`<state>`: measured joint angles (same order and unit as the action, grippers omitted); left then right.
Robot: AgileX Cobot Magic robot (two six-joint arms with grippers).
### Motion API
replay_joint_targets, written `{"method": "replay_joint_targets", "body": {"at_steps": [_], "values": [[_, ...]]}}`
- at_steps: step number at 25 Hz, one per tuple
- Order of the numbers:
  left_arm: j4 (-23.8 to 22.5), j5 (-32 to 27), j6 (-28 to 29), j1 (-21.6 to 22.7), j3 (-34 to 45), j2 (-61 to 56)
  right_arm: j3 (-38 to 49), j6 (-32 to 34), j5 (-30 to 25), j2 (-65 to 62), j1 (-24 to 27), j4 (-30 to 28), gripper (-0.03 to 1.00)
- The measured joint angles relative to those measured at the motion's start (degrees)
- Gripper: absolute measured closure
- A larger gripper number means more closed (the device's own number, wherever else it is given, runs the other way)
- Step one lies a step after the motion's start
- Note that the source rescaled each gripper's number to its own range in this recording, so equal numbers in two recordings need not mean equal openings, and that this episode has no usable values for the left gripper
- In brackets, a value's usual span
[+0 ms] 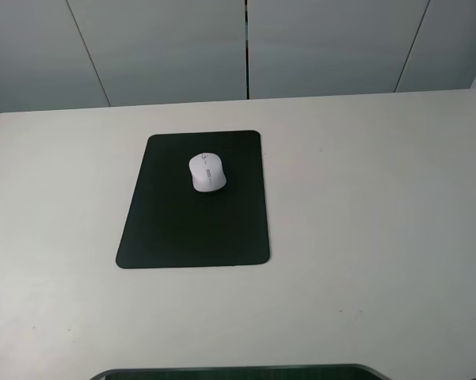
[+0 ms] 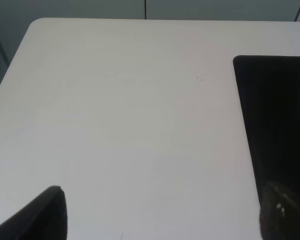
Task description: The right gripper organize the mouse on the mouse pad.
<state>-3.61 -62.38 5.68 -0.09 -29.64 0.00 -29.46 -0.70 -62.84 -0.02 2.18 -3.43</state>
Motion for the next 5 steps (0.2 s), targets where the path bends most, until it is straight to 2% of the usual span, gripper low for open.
{"method": "replay_joint_targets", "body": {"at_steps": [5], "values": [[-0.1, 0.0, 0.0, 0.0, 0.0, 0.0, 0.0, 0.0, 0.0, 0.0, 0.0, 0.0, -0.03]]}}
